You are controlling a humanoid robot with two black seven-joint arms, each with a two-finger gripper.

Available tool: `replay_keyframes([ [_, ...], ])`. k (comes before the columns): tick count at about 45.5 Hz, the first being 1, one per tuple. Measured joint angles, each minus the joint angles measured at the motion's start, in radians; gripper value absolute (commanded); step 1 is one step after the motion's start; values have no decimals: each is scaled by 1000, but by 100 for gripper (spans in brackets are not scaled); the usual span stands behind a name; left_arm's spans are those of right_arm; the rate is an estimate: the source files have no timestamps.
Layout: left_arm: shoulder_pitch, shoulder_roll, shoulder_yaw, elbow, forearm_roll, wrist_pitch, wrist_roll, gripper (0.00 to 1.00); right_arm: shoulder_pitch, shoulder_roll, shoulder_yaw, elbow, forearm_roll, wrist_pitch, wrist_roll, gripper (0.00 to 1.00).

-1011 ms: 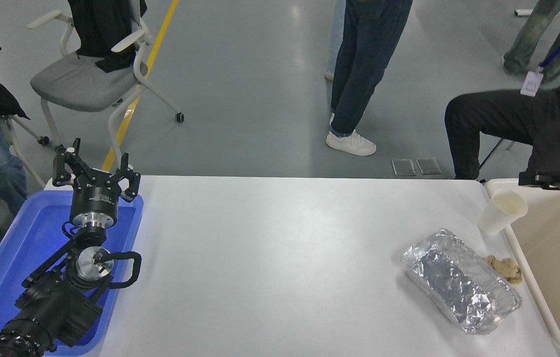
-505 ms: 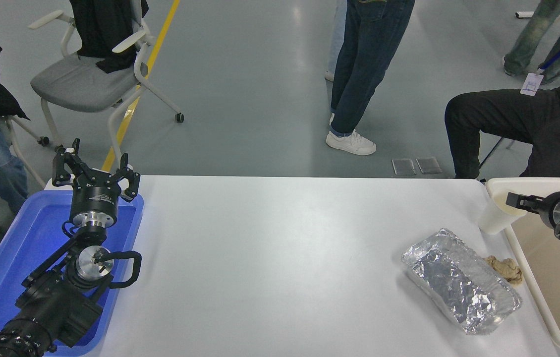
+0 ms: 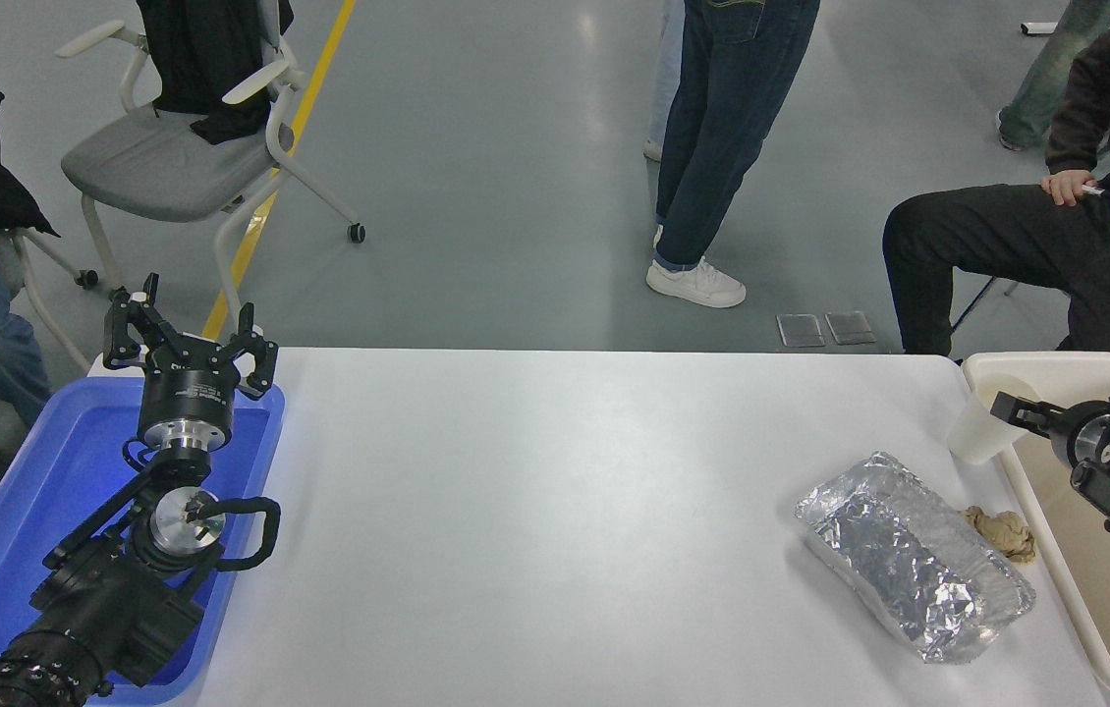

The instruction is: Pick up paper cup place in dustbin

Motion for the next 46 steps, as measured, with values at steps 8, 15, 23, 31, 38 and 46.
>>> replay_keyframes([
  [8,0,0,-1,0,0,0,0,99,-6,8,29,4,2,0,-17,58],
  [15,0,0,-1,0,0,0,0,99,-7,13,51,6,3,3,-28,2],
  [23,0,0,-1,0,0,0,0,99,-8,16,65,10,3,5,-35,0],
  [31,0,0,-1,0,0,0,0,99,-8,17,71,14,3,4,-36,0],
  [38,0,0,-1,0,0,0,0,99,5,12,74,25,3,4,-37,0],
  [46,0,0,-1,0,0,0,0,99,45,-4,75,82,3,10,-37,0],
])
